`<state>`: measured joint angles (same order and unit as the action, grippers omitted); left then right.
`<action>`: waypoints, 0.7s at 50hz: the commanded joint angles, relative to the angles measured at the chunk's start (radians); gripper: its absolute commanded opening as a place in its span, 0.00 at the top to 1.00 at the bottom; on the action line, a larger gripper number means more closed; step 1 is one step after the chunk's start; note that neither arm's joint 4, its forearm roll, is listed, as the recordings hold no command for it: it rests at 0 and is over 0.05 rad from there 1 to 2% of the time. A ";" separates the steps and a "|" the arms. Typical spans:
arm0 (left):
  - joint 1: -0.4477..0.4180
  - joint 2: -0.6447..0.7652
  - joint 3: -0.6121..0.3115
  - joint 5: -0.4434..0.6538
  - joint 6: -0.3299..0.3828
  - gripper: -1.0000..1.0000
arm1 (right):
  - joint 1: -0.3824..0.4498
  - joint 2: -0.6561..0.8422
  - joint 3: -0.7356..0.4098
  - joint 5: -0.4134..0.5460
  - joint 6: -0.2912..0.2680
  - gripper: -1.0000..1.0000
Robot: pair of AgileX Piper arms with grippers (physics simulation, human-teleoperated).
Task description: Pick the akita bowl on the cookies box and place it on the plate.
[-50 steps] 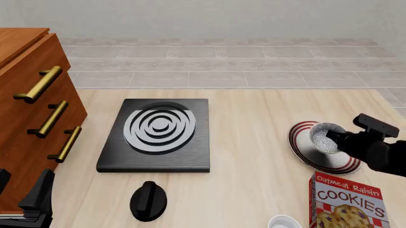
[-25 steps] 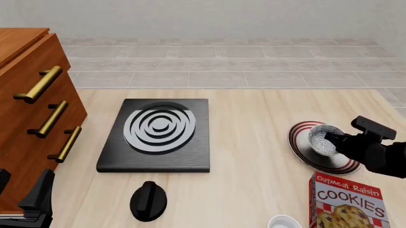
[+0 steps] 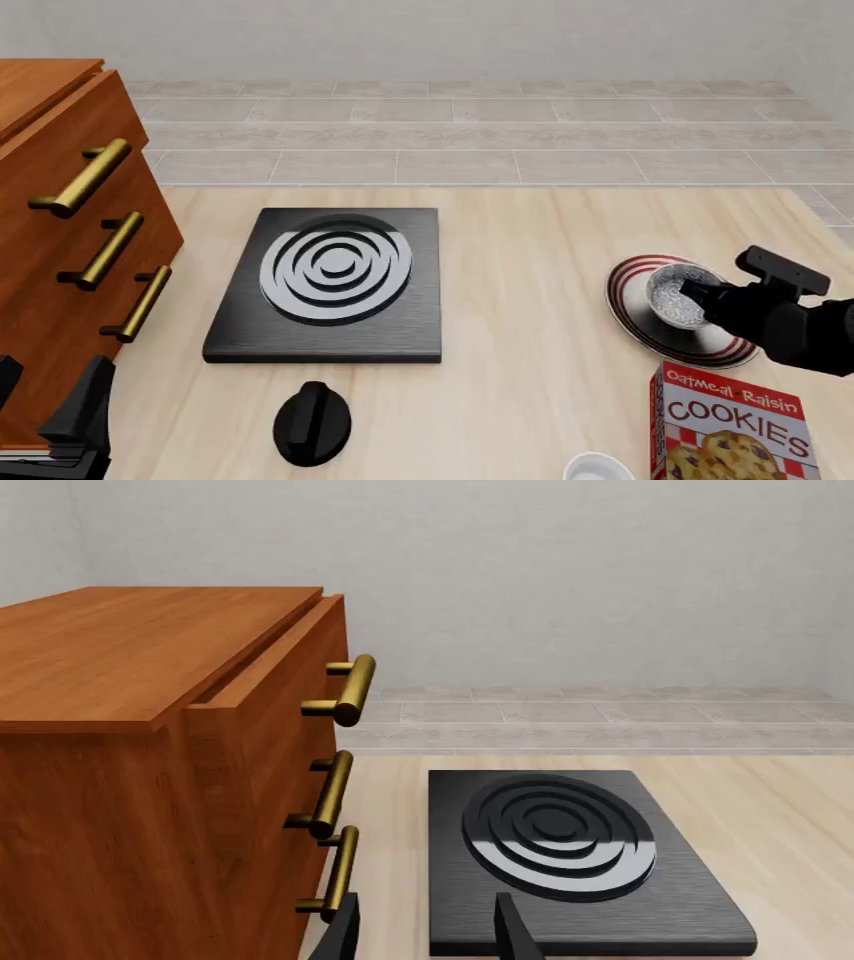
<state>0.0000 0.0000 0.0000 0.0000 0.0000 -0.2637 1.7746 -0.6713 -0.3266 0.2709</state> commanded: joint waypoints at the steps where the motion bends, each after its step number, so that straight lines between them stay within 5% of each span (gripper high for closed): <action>1: 0.000 0.000 0.000 0.000 0.000 0.00 | 0.003 0.008 -0.002 -0.005 0.008 1.00; 22: 0.000 0.000 0.000 0.000 0.000 0.00 | 0.024 0.007 0.012 -0.020 0.038 1.00; 23: 0.000 0.000 0.000 0.000 0.000 0.00 | 0.022 0.008 0.012 -0.020 0.039 0.00; 35: 0.000 0.000 0.000 0.000 0.000 0.00 | 0.025 0.010 0.015 -0.029 0.053 0.00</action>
<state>0.0000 0.0000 0.0000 0.0000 0.0000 -0.2428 1.7804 -0.6601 -0.3476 0.3082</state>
